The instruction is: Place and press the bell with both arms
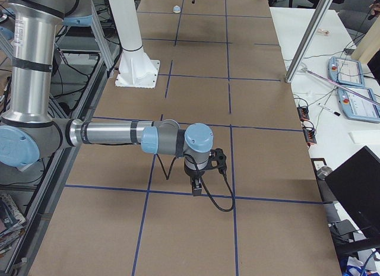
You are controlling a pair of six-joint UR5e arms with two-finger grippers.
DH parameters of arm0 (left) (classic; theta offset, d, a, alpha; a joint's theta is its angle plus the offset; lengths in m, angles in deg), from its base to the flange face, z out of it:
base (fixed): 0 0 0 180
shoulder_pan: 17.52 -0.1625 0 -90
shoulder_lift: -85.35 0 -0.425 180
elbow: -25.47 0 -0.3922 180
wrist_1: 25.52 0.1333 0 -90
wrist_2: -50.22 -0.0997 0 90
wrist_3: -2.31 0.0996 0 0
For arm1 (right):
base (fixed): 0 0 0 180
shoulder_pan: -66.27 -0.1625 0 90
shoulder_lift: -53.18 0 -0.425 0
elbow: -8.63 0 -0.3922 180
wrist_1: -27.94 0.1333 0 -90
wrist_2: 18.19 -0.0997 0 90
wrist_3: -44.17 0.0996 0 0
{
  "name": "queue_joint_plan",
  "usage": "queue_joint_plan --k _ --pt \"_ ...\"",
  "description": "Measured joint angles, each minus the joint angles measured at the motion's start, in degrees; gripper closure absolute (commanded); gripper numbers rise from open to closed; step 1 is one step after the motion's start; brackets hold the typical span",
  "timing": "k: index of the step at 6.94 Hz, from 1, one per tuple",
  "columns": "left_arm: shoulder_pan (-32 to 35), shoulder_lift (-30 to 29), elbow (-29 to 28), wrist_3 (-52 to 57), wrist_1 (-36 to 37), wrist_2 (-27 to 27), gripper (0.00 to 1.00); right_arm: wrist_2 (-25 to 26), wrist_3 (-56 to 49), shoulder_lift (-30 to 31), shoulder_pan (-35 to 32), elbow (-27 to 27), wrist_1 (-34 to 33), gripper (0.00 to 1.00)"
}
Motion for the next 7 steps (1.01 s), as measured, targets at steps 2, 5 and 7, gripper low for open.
queue_joint_plan --k 2,5,7 --pt "-3.85 4.56 -1.63 -0.34 -3.98 0.42 0.0 0.0 -0.08 0.25 0.03 -0.35 -0.03 0.0" --pt "-8.39 5.83 -8.72 -0.14 -10.8 4.21 0.0 0.02 -0.02 1.27 0.02 -1.55 -0.03 0.0" --pt "-9.76 5.89 -15.45 -0.4 -19.13 7.7 0.0 0.08 0.0 1.41 0.0 -1.82 -0.05 0.0"
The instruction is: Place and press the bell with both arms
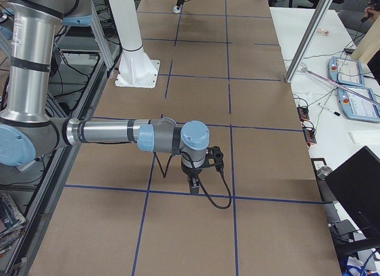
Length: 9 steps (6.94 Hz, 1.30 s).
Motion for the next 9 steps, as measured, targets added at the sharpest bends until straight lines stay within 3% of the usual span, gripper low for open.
queue_joint_plan --k 5,6,7,8,9 --pt "-2.55 -0.02 -4.46 -0.34 -4.56 1.49 0.0 0.09 0.0 0.09 -0.03 -0.61 0.0 0.0" --pt "-2.97 -0.02 -4.65 -0.32 -4.56 1.5 0.11 0.11 0.0 0.08 -0.03 -0.65 0.0 0.0" --pt "-3.36 -0.03 -4.75 -0.34 -4.53 1.5 0.57 0.12 0.0 0.09 -0.03 -0.67 0.0 0.0" --pt "-3.55 -0.03 -4.79 -0.64 -4.65 1.48 0.76 0.12 0.0 0.09 -0.03 -0.71 0.0 0.0" --pt "-3.65 -0.05 -4.81 -1.64 -5.37 1.4 0.84 0.12 0.0 0.09 -0.03 -0.73 0.0 0.0"
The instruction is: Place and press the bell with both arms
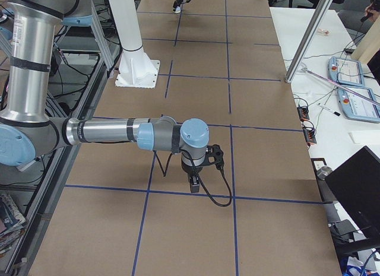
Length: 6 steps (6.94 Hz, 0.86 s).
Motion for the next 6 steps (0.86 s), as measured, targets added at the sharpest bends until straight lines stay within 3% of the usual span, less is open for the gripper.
queue_joint_plan --k 3,6 --pt "0.76 0.04 0.7 -1.84 -5.22 -0.58 0.91 -0.07 -0.01 0.0 0.0 0.01 0.0 0.0" --pt "10.98 -0.87 6.27 -3.0 -8.73 -1.56 0.95 -0.38 0.08 0.07 0.0 0.06 -0.06 0.0"
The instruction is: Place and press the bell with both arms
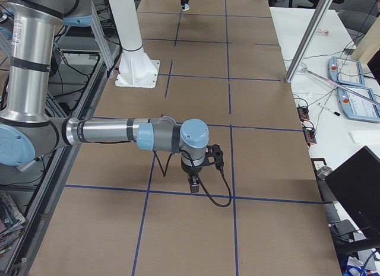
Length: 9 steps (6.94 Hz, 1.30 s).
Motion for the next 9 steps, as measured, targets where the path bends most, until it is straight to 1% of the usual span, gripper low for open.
queue_joint_plan --k 1,2,3,4,5,7,8,9 --pt "1.48 -1.22 1.73 -2.97 0.05 -0.01 0.95 -0.04 0.01 0.17 0.0 0.04 -0.02 0.0" --pt "2.31 -3.95 2.61 -7.21 0.66 -0.01 0.95 -0.08 0.01 0.46 0.0 0.04 -0.03 0.0" --pt "2.61 -7.24 3.01 -10.87 2.24 0.01 0.95 -0.11 0.01 0.62 0.0 0.02 -0.03 0.0" --pt "2.68 -11.48 3.42 -13.84 5.43 0.05 0.95 -0.13 0.01 0.67 0.0 -0.01 -0.03 0.0" --pt "2.64 -16.6 4.05 -16.02 10.35 0.1 0.95 -0.14 0.03 0.7 0.02 -0.01 -0.03 0.0" --pt "1.68 -29.18 4.85 -20.49 23.03 0.08 0.95 -0.15 0.09 0.72 0.07 0.06 -0.03 0.0" --pt "-0.79 -35.8 4.85 -23.31 29.57 -0.02 0.95 -0.13 0.12 0.72 0.08 0.09 -0.03 0.0" --pt "-5.01 -42.92 4.51 -27.94 35.66 -0.18 0.95 -0.09 0.33 0.72 0.08 0.11 -0.03 0.0"
